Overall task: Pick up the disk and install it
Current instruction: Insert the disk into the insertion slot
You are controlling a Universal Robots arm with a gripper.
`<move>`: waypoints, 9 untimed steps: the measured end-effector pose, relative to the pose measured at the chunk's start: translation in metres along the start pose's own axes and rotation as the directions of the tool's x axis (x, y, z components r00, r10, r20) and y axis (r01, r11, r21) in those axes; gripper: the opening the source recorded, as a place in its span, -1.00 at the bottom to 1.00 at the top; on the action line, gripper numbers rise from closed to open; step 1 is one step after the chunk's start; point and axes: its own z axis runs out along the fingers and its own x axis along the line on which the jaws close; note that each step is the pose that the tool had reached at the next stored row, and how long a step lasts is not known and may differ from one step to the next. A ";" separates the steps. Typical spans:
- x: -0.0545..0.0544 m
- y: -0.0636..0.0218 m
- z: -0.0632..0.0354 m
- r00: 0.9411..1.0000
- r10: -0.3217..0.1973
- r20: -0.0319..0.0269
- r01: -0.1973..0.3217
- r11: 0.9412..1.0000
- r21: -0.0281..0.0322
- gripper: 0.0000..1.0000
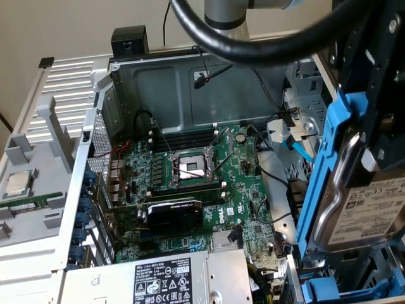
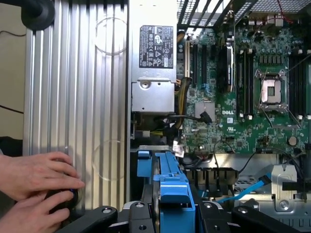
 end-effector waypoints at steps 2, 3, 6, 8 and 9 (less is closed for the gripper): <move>0.000 -0.0008 0.0020 1.000 0.000 0.000 0.000 1.000 0.000 -0.26; 0.000 -0.0012 0.0031 1.000 0.000 0.000 0.000 1.000 0.000 -0.26; 0.000 -0.0015 0.0062 1.000 0.000 0.000 0.000 1.000 0.000 -0.26; 0.000 -0.0021 0.0074 1.000 0.002 0.000 -0.002 1.000 0.000 -0.26; 0.000 -0.0025 0.0079 1.000 0.004 0.000 -0.004 1.000 0.000 -0.26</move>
